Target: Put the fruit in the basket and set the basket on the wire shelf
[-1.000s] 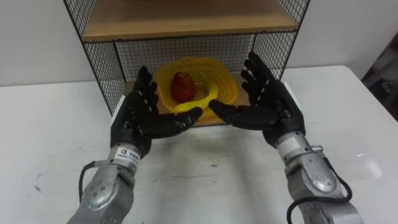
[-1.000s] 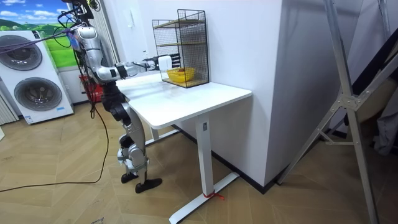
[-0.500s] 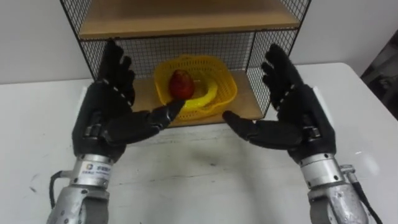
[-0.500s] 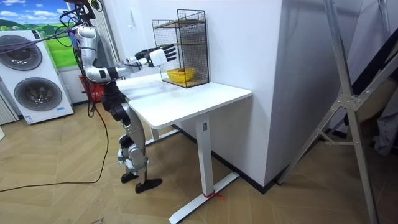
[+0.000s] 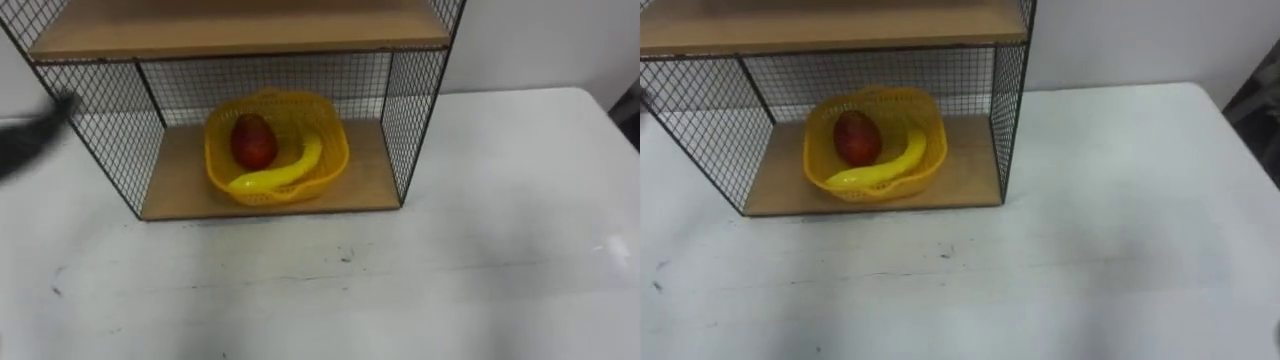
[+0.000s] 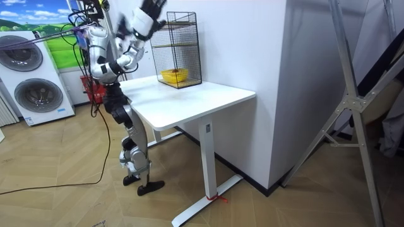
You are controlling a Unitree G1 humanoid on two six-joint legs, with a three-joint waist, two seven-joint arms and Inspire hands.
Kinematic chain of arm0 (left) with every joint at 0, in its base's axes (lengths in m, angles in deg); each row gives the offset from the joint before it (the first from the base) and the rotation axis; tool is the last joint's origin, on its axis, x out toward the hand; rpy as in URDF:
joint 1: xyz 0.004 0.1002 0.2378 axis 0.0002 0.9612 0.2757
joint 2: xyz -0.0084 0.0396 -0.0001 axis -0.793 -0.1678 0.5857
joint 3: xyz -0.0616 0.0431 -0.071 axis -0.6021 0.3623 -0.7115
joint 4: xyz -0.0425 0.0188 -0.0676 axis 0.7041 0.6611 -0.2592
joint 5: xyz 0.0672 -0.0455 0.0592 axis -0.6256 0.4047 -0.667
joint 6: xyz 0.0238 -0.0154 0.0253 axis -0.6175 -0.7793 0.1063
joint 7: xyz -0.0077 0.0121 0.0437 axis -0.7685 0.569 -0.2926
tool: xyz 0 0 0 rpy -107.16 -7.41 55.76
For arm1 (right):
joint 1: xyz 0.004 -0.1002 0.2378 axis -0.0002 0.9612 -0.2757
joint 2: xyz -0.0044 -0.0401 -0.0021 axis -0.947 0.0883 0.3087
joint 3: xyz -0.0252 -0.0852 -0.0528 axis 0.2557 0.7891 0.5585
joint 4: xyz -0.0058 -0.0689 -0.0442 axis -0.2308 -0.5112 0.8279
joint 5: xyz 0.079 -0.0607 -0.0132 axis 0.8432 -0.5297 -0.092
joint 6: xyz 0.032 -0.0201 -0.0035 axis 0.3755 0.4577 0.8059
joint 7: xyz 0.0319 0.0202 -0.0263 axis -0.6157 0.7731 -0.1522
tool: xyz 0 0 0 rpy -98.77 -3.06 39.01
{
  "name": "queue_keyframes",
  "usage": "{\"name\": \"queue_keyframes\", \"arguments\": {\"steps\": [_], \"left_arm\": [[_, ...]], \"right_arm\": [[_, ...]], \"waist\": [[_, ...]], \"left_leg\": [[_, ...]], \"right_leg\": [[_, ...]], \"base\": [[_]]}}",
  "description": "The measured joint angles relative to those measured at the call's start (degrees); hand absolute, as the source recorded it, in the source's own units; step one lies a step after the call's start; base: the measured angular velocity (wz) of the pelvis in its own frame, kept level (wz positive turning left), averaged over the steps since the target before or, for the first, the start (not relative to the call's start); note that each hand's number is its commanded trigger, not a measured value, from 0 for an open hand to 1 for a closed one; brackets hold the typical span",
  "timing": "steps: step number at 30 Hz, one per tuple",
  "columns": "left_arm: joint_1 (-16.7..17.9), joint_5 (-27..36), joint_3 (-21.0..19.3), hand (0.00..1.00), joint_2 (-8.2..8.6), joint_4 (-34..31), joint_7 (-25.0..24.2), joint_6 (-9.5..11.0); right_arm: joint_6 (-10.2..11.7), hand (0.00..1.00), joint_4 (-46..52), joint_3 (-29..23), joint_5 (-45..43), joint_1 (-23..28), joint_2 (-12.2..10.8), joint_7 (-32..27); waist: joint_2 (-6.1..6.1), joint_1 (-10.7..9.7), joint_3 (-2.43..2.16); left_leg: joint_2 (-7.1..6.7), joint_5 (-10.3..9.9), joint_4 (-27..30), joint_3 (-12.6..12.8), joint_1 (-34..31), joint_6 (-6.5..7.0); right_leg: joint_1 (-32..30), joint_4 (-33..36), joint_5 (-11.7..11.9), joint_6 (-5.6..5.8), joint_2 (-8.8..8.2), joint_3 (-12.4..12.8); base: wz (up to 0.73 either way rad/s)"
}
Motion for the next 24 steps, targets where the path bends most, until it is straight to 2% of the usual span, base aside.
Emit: {"name": "queue_keyframes", "arguments": {"steps": [1, 2, 3, 4, 5, 6, 7, 8, 11, 12, 14, 15, 16, 18, 20, 24], "left_arm": [[0.71, 0.19, -5.50, 0.00, -0.40, 0.01, 4.02, 1.90], [1.67, 1.21, -9.20, 0.00, -0.35, 0.23, 7.56, 2.69], [3.17, 2.54, -12.38, 0.00, -0.34, 1.30, 10.43, 2.68], [4.01, 3.71, -13.63, 0.00, -0.38, 2.13, 11.77, 2.67], [5.68, 6.46, -15.31, 0.00, -0.36, 4.11, 14.65, 2.39], [6.94, 8.70, -17.61, 0.00, -0.38, 7.61, 16.79, 1.67], [7.55, 9.89, -18.74, 0.00, -0.37, 9.57, 17.95, 1.04], [8.95, 12.54, -20.53, 0.00, -0.35, 14.14, 20.13, -0.13], [10.84, 19.98, -20.97, 0.00, -0.35, 24.77, 24.75, -3.19], [10.96, 21.46, -20.82, 0.00, -0.35, 26.65, 25.46, -3.48], [11.68, 27.80, -18.42, 0.00, -0.35, 35.13, 27.27, -4.48], [11.87, 29.21, -17.51, 0.00, -0.34, 37.34, 27.32, -4.82], [11.80, 32.04, -15.86, 0.00, -0.33, 42.30, 27.31, -5.35], [11.70, 36.41, -13.47, 0.00, -0.09, 50.60, 26.66, -6.44], [11.66, 37.57, -12.96, 0.00, 0.51, 55.89, 26.20, -7.22], [11.45, 38.84, -12.62, 0.00, 1.25, 61.93, 25.07, -7.73]], "right_arm": [[0.47, 0.00, -0.77, -3.45, 0.23, 0.28, 0.21, -3.11], [0.52, 0.00, -1.75, -6.33, 1.17, 1.09, 0.18, -6.45], [0.47, 0.00, -3.71, -8.48, 2.95, 1.50, 0.19, -9.44], [0.44, 0.00, -5.01, -9.40, 4.18, 1.77, 0.22, -10.88], [0.28, 0.00, -7.74, -11.04, 7.99, 3.16, 0.22, -13.58], [-0.81, 0.00, -11.48, -12.91, 11.74, 4.55, 0.22, -15.39], [-1.75, 0.00, -13.13, -13.93, 13.71, 5.30, 0.23, -16.25], [-3.24, 0.00, -16.26, -15.80, 17.78, 6.70, 0.26, -17.85], [-5.49, 0.00, -26.22, -18.00, 28.92, 8.87, 0.37, -20.51], [-6.01, 0.00, -28.53, -17.94, 31.48, 9.23, 0.37, -20.79], [-8.55, 0.00, -36.53, -17.00, 40.30, 9.09, 0.19, -21.39], [-8.99, 0.00, -38.64, -16.73, 41.88, 9.13, 0.08, -21.42], [-9.90, 0.00, -42.88, -16.53, 45.96, 9.00, -0.06, -21.49], [-10.83, 0.00, -51.14, -16.53, 52.96, 8.97, -0.06, -21.87], [-10.93, 0.00, -56.01, -16.52, 54.78, 8.84, -0.09, -22.28], [-10.93, 0.00, -61.49, -15.96, 57.18, 8.97, -0.18, -22.34]], "waist": [[0.05, 0.03, -0.20], [0.21, 0.05, -0.32], [-0.03, 0.05, -0.33], [-0.21, 0.01, -0.28], [-0.77, 0.15, -0.42], [-1.09, 0.19, -0.30], [-1.44, 0.26, -0.46], [-1.80, 0.23, -0.42], [-2.01, -0.23, -0.48], [-2.07, -0.53, -0.51], [-1.73, -1.23, -0.47], [-1.66, -1.37, -0.47], [-1.59, -1.39, -0.45], [-1.50, -1.42, -0.46], [-1.35, -1.41, -0.51], [-1.26, -1.17, -0.47]], "left_leg": [[-0.09, 0.11, -0.07, -0.29, 0.33, 0.04], [-0.25, 0.08, -0.16, -0.88, 1.32, 0.03], [-0.33, -0.05, -0.45, -1.40, 2.00, -0.08], [-0.34, -0.33, -0.43, -1.48, 2.39, -0.28], [-0.26, -0.62, -0.43, -1.57, 2.79, -0.32], [-0.24, -0.63, -0.37, -1.68, 2.59, -0.36], [-0.23, -0.57, -0.35, -1.66, 2.29, -0.45], [-0.23, -0.40, -0.32, -1.70, 1.87, -0.70], [-0.20, -0.30, 0.44, -2.12, 0.38, -0.94], [-0.23, -0.28, 0.47, -2.18, 0.02, -0.94], [-0.36, -0.23, 1.16, -2.51, -0.98, -1.07], [-0.44, -0.23, 1.24, -2.62, -1.08, -1.08], [-0.73, -0.25, 1.25, -2.94, -1.34, -1.05], [-0.99, -0.29, 1.31, -3.17, -1.66, -1.01], [-0.99, -0.42, 1.30, -3.17, -1.60, -0.91], [-1.02, -0.68, 1.30, -3.19, -1.39, -0.68]], "right_leg": [[0.28, 0.13, -0.30, 0.14, -0.19, -0.42], [1.01, 0.20, -1.56, 0.74, -0.36, -0.68], [1.49, 1.45, -2.63, 1.05, -0.49, -0.78], [1.62, 2.08, -3.06, 1.00, -0.57, -0.89], [1.80, 2.71, -3.54, 0.69, -0.58, -1.03], [1.38, 3.42, -4.00, 0.31, -0.64, -1.16], [0.90, 3.77, -4.10, 0.19, -0.64, -1.14], [0.66, 4.24, -4.23, 0.01, -0.66, -1.11], [-0.46, 4.40, -4.26, -0.08, -0.64, -1.25], [-0.76, 4.41, -4.24, -0.12, -0.65, -1.25], [-1.35, 4.53, -4.03, -0.29, -0.79, -1.49], [-1.45, 4.64, -4.03, -0.29, -0.85, -1.53], [-1.85, 5.00, -4.13, -0.25, -1.02, -1.60], [-1.99, 4.93, -3.94, 0.12, -1.11, -1.77], [-1.87, 4.85, -3.92, 0.16, -1.11, -1.75], [-1.68, 4.94, -4.07, 0.37, -1.22, -1.76]], "base": [[0.29], [0.31], [0.22], [0.09], [0.06], [0.00], [0.00], [0.00], [0.04], [0.06], [0.08], [0.07], [0.04], [0.04], [0.00], [0.00]]}}
